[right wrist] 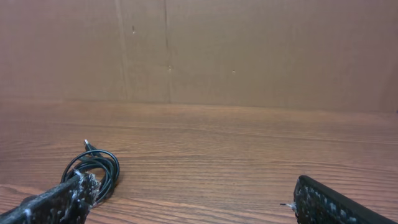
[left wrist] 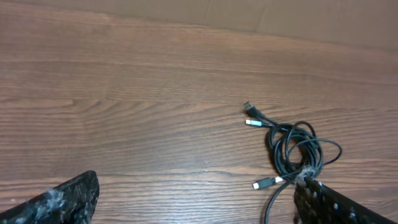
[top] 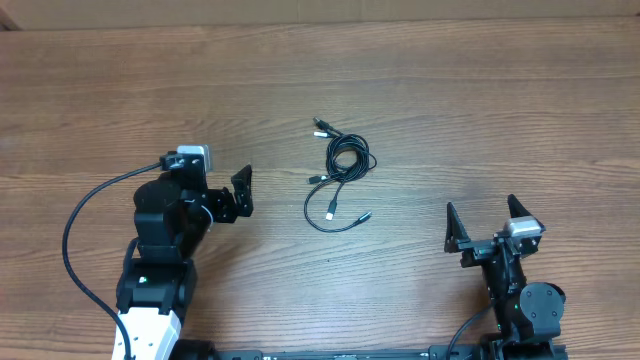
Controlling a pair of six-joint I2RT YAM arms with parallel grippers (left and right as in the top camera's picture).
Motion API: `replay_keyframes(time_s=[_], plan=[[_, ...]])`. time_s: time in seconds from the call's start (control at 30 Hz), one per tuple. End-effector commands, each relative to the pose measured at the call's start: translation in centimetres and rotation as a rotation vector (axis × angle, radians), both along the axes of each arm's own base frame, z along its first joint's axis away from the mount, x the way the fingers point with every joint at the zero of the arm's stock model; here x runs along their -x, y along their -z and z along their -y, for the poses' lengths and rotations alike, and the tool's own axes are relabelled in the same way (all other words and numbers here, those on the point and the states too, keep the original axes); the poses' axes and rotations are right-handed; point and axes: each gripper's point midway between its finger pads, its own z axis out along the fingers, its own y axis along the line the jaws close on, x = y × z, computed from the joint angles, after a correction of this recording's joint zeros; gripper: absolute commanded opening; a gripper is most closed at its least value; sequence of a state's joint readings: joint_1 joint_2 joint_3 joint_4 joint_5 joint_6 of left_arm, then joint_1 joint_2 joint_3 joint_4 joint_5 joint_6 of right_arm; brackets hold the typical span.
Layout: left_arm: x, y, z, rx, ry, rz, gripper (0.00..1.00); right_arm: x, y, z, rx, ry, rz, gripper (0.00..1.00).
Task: Untangle cables
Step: 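Raise the left arm and move its gripper toward the black cable bundle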
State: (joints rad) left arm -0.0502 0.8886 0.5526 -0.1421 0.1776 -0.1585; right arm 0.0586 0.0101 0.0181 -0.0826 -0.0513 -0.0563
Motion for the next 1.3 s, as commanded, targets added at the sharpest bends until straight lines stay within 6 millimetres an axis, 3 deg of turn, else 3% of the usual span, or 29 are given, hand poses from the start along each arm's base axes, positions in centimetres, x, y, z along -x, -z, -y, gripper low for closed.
replay_keyframes(time_s=[0.0, 0.8, 0.97, 1.1, 1.27], plan=[[-0.1, -1.1, 0.4, 0.058, 0.004, 0.0, 1.0, 0.0, 0.3, 0.3, 0.005, 0.012, 0.001, 1.0], [0.0, -0.8, 0.4, 0.079, -0.012, -0.019, 0.99, 0.0, 0.3, 0.3, 0.005, 0.012, 0.001, 1.0], [-1.3, -3.6, 0.1, 0.101, -0.033, 0.098, 1.0, 0.0, 0.3, 0.3, 0.005, 0.012, 0.001, 1.0], [-2.0, -3.9, -0.9, 0.089, -0.1, 0.078, 1.0, 0.0, 0.3, 0.3, 0.005, 0.012, 0.001, 1.0], [-3.6, -3.7, -0.9, 0.08, -0.105, -0.001, 1.0, 0.0, 0.3, 0.3, 0.005, 0.012, 0.001, 1.0]])
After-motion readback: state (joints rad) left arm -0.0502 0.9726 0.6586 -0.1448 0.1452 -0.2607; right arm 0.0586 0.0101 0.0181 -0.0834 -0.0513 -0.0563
